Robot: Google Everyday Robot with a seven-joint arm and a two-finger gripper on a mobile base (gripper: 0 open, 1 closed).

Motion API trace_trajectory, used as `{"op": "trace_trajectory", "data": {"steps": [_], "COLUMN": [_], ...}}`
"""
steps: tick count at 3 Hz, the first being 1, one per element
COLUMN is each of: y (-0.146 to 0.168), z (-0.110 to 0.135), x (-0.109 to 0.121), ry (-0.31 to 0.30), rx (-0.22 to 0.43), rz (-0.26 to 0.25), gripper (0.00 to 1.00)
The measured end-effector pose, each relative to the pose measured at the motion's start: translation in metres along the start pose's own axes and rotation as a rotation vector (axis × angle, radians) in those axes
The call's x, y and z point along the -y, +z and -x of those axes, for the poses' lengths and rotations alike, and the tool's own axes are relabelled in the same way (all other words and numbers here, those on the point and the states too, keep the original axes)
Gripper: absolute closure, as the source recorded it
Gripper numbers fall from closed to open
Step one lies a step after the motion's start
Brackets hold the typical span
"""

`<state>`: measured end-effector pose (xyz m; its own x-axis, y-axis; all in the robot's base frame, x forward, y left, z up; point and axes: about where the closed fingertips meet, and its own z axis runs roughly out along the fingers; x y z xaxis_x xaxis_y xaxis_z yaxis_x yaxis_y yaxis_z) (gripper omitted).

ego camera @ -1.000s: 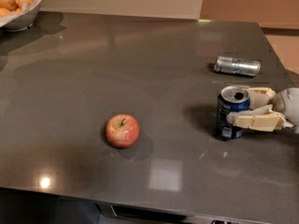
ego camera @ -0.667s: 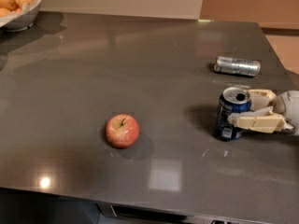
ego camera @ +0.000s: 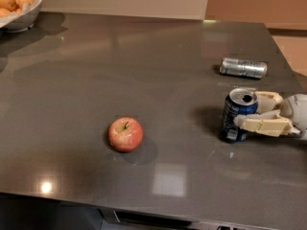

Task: Place pepsi can upright

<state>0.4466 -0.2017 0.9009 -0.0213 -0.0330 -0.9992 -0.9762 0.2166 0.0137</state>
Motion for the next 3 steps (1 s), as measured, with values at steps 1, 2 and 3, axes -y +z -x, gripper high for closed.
{"op": "trace_trajectory", "data": {"steps": [1,2,3], "y": [0.0022,0.0042,0.0043], "z": [0.0008,0.0015,0.0015], "x": [0.0000,0.0000,0.0000], "ry": [-0.001,-0.002,-0.002], "rx": [0.000,0.000,0.000], "rz": [0.004,0.007,0.007], "gripper": [0.12,0.00,0.00]}}
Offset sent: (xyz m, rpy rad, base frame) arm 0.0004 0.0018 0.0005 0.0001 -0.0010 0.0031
